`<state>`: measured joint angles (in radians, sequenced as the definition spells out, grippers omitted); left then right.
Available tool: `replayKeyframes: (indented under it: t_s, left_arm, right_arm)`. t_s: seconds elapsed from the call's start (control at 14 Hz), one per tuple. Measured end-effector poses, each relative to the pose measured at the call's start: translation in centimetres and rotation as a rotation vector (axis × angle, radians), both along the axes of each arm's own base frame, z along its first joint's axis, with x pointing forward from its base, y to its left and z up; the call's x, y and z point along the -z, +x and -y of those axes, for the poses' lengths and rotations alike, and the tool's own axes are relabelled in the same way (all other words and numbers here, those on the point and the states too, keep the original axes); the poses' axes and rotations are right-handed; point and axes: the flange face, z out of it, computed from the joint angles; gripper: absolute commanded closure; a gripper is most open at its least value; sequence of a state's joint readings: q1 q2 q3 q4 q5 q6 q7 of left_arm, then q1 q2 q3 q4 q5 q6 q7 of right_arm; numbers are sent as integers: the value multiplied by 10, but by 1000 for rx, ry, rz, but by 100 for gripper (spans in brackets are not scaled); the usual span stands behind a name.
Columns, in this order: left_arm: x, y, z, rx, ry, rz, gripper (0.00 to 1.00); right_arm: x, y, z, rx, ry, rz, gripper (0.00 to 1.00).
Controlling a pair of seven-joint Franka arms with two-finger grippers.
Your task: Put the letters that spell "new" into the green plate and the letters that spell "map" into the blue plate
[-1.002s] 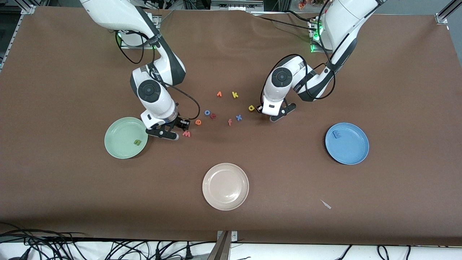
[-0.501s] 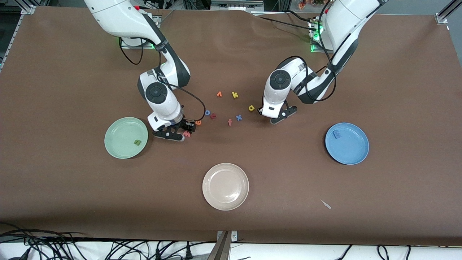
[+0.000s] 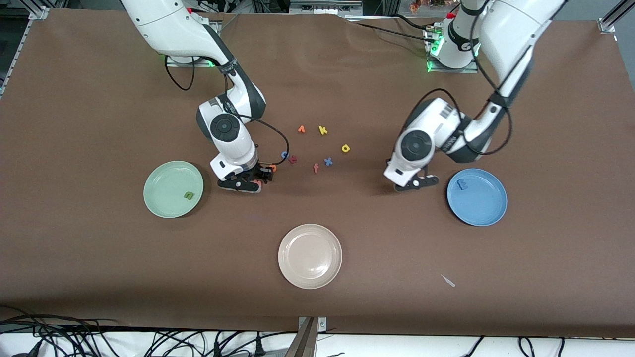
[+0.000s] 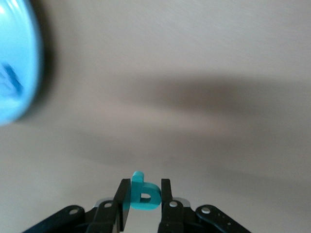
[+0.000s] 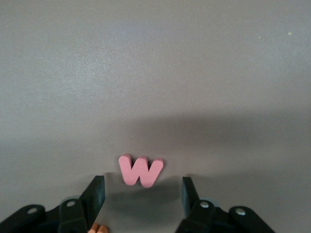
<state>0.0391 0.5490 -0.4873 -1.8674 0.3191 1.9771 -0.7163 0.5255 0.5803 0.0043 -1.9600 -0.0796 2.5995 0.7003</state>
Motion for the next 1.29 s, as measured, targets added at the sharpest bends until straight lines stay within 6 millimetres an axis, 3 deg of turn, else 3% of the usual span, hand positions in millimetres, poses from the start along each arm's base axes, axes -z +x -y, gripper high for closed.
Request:
replayKeyframes:
  t_s: [0.21, 0.43, 0.5, 0.57, 0.64, 0.72, 0.86, 1.07, 1.22, 1.29]
  left_arm:
    - [-7, 29, -71, 137, -75, -55, 100]
    - [4, 43, -143, 282, -131, -105, 97]
    - [13, 44, -159, 315, -129, -117, 91]
    - [22, 46, -168, 346, -124, -119, 64]
    - [31, 46, -171, 374, -120, -120, 11]
    - [38, 47, -171, 401, -122, -124, 0]
    - [38, 52, -171, 448, -137, -121, 0]
    - [15, 68, -166, 404, -169, -90, 0]
    - [1, 70, -144, 291, -218, -66, 0]
    - [-6, 67, -124, 236, -226, -54, 0]
  right_arm:
    - [2, 0, 1, -35, -25, 12, 29]
    - [3, 0, 1, -39, -23, 18, 30]
    - [4, 0, 0, -40, -22, 19, 31]
    - [5, 0, 0, -40, -22, 20, 33]
    - [6, 0, 0, -41, -21, 20, 35]
    - [7, 0, 0, -41, -21, 20, 37]
    - [7, 0, 0, -42, -20, 21, 43]
    - [6, 1, -1, -43, -17, 26, 50]
    - [5, 1, -2, -44, -16, 27, 57]
    - [5, 1, -2, -44, -17, 27, 59]
